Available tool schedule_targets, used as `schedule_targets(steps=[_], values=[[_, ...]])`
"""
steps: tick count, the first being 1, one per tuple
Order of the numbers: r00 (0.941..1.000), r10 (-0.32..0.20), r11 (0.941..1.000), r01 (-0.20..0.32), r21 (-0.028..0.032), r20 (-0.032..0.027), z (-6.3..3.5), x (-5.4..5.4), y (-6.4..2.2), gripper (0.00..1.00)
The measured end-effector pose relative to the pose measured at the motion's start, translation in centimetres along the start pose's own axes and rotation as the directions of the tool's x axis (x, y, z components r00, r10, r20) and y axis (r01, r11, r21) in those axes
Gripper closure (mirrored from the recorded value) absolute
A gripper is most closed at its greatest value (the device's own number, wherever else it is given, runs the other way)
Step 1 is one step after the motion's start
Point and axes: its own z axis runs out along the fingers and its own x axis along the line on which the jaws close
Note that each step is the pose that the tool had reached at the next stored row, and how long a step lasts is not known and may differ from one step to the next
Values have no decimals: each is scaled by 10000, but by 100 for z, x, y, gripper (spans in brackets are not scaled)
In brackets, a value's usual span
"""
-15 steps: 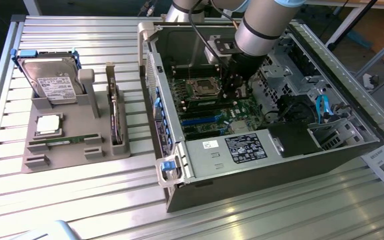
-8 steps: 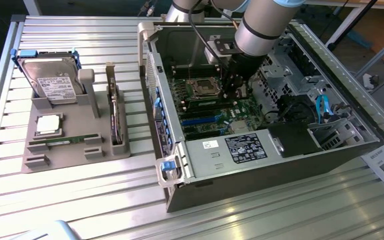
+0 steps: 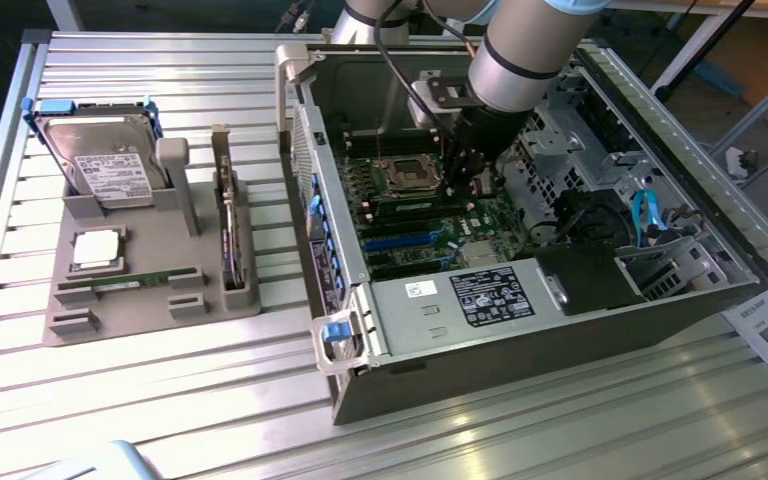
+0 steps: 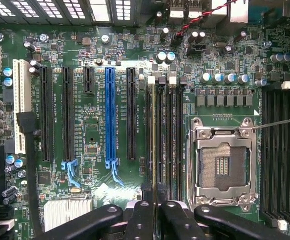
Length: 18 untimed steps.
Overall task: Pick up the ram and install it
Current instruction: 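Insert the ram into the slot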
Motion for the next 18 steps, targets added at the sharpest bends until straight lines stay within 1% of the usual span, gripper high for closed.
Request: schedule_targets(steps=[7,10,18], values=[[10000,53,10000,-53,5,2,4,0,0,88],[10000,54,10000,-54,4,6,35,3,1,88],[10000,54,10000,-54,6,8,37,3,8,88]])
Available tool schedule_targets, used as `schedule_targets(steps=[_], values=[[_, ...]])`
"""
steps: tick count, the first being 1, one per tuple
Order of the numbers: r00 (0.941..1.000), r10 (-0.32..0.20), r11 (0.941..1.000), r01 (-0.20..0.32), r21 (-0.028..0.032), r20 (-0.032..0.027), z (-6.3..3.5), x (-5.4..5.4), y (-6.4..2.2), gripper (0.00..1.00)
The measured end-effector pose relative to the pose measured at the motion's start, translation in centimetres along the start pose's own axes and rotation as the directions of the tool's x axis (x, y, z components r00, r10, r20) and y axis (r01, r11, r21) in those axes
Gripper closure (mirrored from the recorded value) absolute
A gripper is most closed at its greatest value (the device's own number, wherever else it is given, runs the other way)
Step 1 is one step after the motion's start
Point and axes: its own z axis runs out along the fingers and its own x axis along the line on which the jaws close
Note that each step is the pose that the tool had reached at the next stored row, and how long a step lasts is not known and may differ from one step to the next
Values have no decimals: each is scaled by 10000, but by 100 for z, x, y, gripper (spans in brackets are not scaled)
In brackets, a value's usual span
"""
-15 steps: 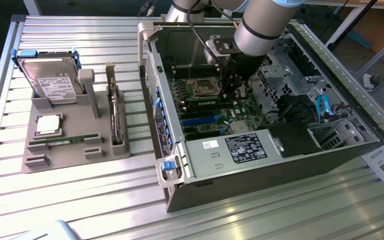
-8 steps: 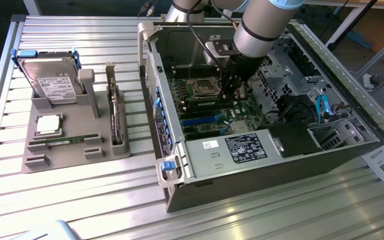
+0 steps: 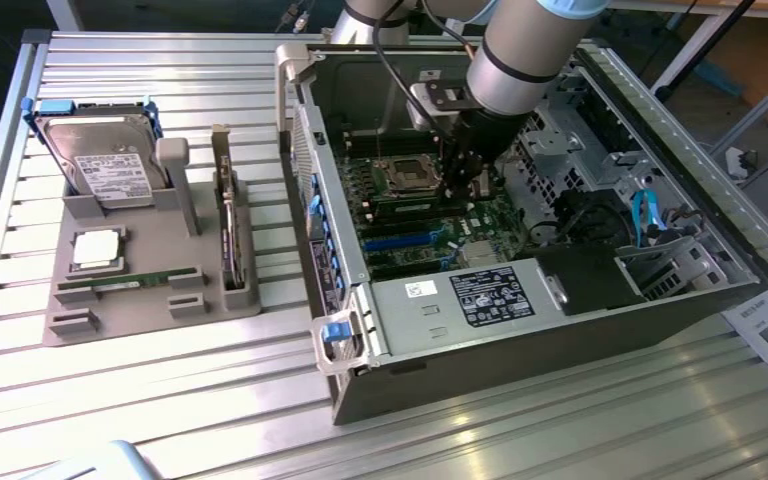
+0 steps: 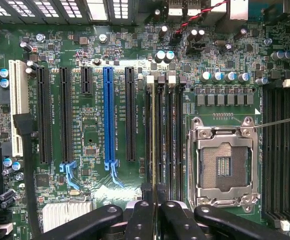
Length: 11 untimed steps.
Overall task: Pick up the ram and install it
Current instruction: 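Insert the ram into the slot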
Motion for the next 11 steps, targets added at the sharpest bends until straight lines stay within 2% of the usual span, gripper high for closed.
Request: schedule_targets(steps=[11], values=[[10000,-5,10000,5,0,0,0,-7,4,88]])
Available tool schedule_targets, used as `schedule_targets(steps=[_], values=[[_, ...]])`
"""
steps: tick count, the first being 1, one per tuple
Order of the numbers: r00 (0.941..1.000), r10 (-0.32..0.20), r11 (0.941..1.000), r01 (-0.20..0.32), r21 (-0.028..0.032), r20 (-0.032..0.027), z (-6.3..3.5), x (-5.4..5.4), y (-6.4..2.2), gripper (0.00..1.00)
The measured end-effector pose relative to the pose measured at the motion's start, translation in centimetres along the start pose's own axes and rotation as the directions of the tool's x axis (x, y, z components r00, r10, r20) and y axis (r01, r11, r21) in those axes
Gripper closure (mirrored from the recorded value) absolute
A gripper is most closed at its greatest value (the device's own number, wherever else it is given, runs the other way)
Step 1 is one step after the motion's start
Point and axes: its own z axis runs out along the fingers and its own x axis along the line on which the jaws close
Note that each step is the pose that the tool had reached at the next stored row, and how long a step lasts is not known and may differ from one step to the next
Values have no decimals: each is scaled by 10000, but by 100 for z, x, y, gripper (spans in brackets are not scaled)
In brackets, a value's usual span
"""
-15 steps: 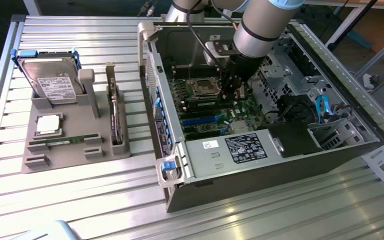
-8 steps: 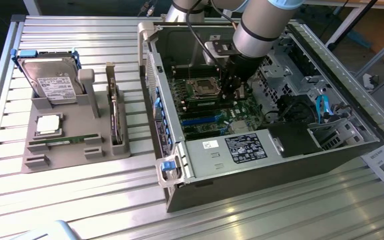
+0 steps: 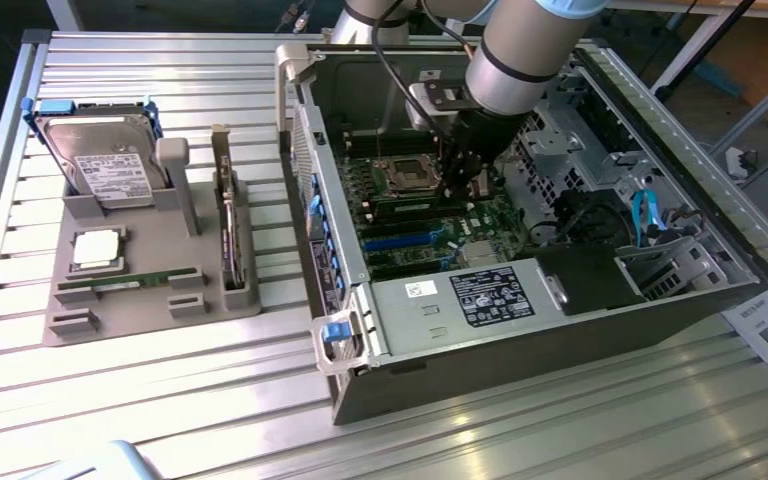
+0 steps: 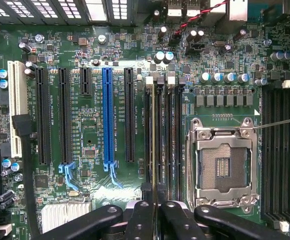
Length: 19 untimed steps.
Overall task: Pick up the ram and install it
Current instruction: 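Insert the ram into the slot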
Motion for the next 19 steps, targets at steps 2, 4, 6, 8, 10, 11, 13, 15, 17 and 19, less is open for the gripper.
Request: schedule_targets(steps=[2,4,6,8,10,11,13,15,17,19], values=[[10000,-2,10000,2,0,0,0,0,-4,88],[10000,-1,10000,1,1,0,0,0,-9,88],[10000,-1,10000,1,0,-2,-6,-1,-10,88],[10000,-2,10000,2,0,-1,-11,-1,-10,88],[10000,-2,10000,2,0,0,-20,-2,-10,88],[10000,-1,10000,1,1,3,-23,-3,-10,88],[10000,-1,10000,1,0,0,-26,-2,-10,88],[10000,-8,10000,8,0,-1,-26,-2,-10,88],[10000,-19,10000,19,-2,-2,-26,-2,-10,88],[10000,-45,10000,45,-3,-1,-26,-1,-10,88]])
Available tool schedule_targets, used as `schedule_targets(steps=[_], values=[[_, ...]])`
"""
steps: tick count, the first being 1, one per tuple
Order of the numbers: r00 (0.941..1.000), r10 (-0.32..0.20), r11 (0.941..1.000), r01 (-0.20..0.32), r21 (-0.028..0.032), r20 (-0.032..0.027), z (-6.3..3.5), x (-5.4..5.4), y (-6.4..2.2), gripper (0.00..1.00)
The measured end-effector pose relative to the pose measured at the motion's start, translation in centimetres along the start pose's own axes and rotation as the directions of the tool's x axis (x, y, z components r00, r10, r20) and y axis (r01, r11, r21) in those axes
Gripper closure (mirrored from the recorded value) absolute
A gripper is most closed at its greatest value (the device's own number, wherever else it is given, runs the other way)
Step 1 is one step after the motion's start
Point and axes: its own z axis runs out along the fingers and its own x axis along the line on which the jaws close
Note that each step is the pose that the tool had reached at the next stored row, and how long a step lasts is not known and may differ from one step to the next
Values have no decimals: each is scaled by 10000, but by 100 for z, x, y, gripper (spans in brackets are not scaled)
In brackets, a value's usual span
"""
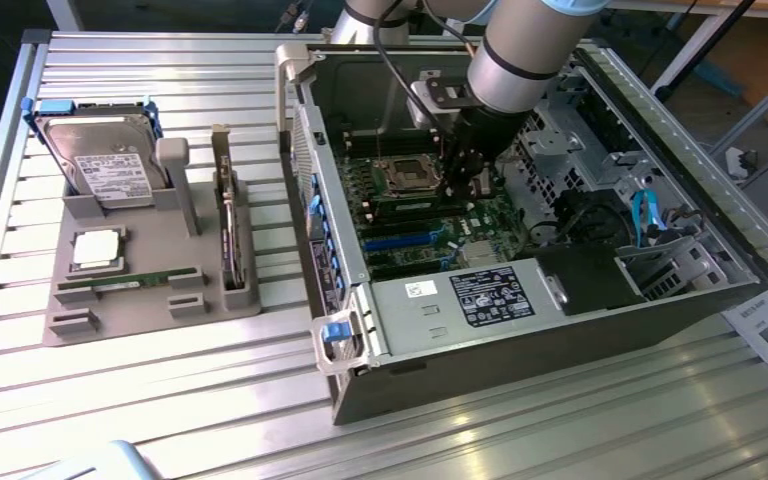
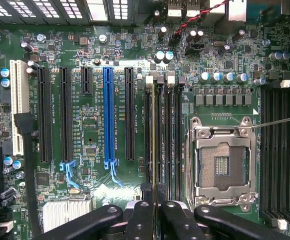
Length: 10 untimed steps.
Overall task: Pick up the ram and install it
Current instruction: 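Insert the ram into the slot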
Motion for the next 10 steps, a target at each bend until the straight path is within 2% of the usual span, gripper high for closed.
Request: schedule_targets(steps=[10], values=[[10000,-36,10000,36,-3,0,0,0,0,88]])
